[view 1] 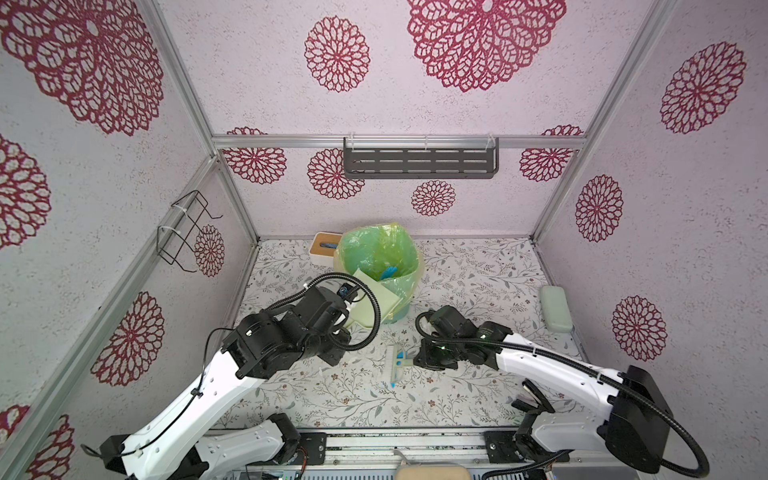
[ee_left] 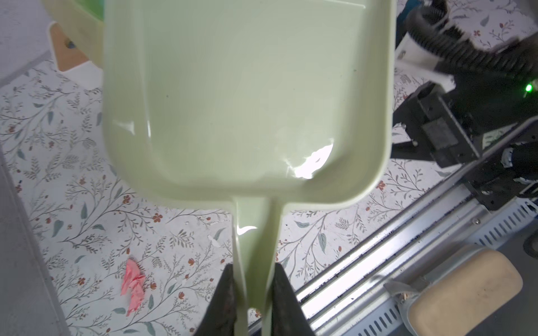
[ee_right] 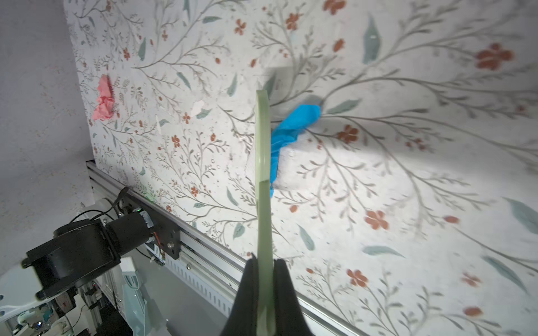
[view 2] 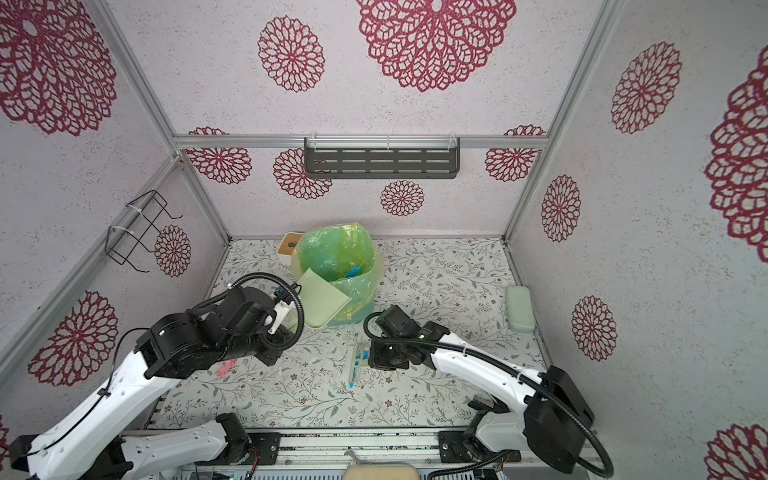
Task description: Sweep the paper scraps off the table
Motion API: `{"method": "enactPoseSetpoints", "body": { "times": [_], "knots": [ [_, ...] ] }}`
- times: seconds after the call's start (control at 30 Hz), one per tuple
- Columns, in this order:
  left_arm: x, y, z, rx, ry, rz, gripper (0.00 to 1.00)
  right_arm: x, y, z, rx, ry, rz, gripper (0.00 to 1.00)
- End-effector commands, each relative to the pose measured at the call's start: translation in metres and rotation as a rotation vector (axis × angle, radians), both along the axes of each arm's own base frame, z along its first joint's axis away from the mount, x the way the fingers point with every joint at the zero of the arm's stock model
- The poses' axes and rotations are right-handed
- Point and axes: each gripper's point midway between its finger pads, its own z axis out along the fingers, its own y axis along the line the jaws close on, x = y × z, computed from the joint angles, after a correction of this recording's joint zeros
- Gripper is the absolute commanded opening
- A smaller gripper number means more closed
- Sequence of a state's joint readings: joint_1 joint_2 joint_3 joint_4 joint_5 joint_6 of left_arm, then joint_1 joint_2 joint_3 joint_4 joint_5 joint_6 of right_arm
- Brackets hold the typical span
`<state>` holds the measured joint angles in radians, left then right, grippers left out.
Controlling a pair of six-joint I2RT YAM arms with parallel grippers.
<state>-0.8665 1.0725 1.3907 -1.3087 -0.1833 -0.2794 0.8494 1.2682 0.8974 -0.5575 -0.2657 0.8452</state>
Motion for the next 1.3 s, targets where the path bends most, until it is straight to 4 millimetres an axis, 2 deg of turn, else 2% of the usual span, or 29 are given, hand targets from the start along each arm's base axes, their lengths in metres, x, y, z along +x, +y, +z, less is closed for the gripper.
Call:
{"method": "enactPoseSetpoints", "body": {
  "times": [0.0, 0.17, 0.43, 0.57, 0.7, 0.87, 1.27],
  "knots": [
    [-0.018, -0.02, -0.015, -0.023, 0.088, -0.035, 0.13, -0.014, -0.048, -0.007, -0.13, 0.033, 0.013, 0.0],
    [-0.041, -0.037, -0.049, 0.028, 0.206, -0.107, 0.13, -0.016, -0.08, 0.0, -0.175, 0.037, -0.004, 0.0],
    [-0.061, -0.045, -0.105, 0.132, 0.348, -0.149, 0.13, -0.001, -0.099, 0.05, -0.185, -0.057, -0.027, 0.0],
    [-0.064, -0.049, -0.123, 0.198, 0.407, -0.162, 0.13, 0.007, -0.114, 0.061, -0.269, -0.087, -0.034, 0.0],
    [-0.066, -0.056, -0.137, 0.24, 0.448, -0.184, 0.13, 0.013, -0.129, 0.064, -0.387, -0.096, -0.023, 0.0],
    [-0.065, -0.061, -0.15, 0.299, 0.465, -0.215, 0.13, 0.024, -0.136, 0.066, -0.477, -0.109, -0.007, 0.0],
    [-0.062, -0.075, -0.176, 0.368, 0.504, -0.271, 0.12, 0.036, -0.123, 0.056, -0.546, -0.119, 0.049, 0.0]
  ]
}}
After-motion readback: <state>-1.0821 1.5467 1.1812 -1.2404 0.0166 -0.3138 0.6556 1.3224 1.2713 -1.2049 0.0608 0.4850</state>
